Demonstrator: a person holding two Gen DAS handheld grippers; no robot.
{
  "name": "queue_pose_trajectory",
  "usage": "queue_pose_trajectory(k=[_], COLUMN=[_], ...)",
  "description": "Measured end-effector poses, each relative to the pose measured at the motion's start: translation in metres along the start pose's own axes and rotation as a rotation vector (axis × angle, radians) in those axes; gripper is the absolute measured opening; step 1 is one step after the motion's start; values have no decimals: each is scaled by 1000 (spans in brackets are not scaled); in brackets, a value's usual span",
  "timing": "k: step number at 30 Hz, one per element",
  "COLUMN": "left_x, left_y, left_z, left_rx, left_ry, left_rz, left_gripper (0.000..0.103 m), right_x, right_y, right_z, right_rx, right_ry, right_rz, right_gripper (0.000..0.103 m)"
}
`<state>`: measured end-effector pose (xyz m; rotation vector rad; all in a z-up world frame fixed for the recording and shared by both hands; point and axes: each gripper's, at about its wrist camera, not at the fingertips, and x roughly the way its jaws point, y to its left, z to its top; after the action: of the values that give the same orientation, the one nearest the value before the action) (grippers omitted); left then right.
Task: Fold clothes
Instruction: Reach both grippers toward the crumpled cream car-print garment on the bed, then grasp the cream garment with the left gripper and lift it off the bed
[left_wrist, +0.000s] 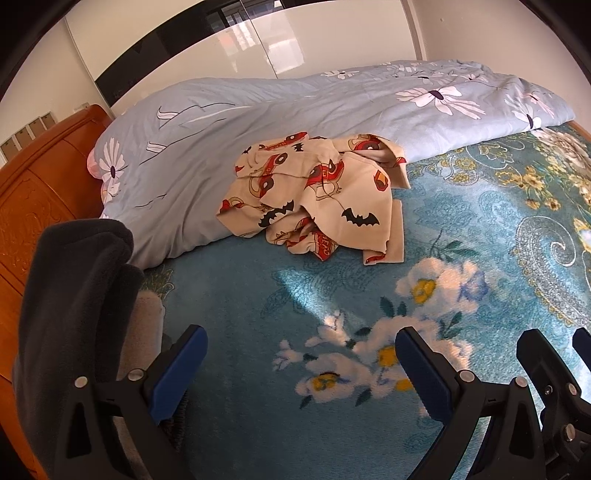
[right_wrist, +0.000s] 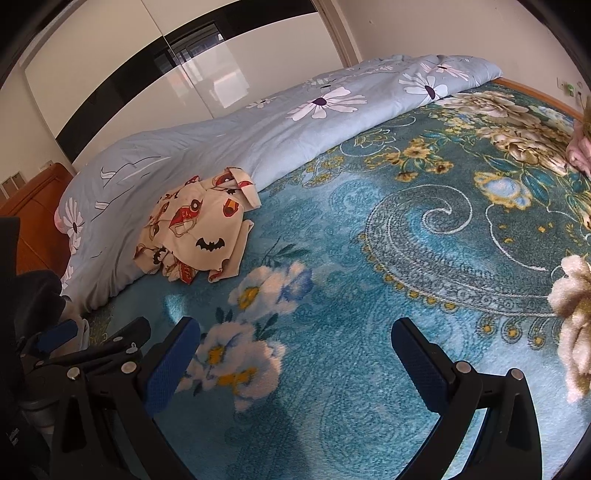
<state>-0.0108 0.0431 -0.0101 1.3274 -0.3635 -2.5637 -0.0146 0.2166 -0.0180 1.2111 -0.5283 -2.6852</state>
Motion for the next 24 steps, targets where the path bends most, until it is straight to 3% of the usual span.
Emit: queue_pose_trajectory(k=[4,10,13,15,20,22,24], left_x=[5,43,75,96,145,162,172], left_y=[-1,15,19,15,-17,-23,-20], left_z=[9,52,66,77,99,102,105], left_rx=[-2,-172,-323,-371,-230,-160,-150], left_ry=[-5,46,122,155,200,227,224], left_rz=[23,82,15,-44,-26,44,43], left_gripper=[103,103,103,103,103,102,96], right_x=[-1,-11,-27,-38,-67,-77,-85], right_y=[-6,-19,-27,-32,-54,-64,-73], right_z=[-5,-24,-37,-46,-63,-66,-70], right_rx=[1,55,99,122,197,221,238], right_ry=[8,28,24,18,6,2,-3], right_rz=[17,17,17,20,12,-7,-30], right_gripper=[103,103,103,103,103,103,103])
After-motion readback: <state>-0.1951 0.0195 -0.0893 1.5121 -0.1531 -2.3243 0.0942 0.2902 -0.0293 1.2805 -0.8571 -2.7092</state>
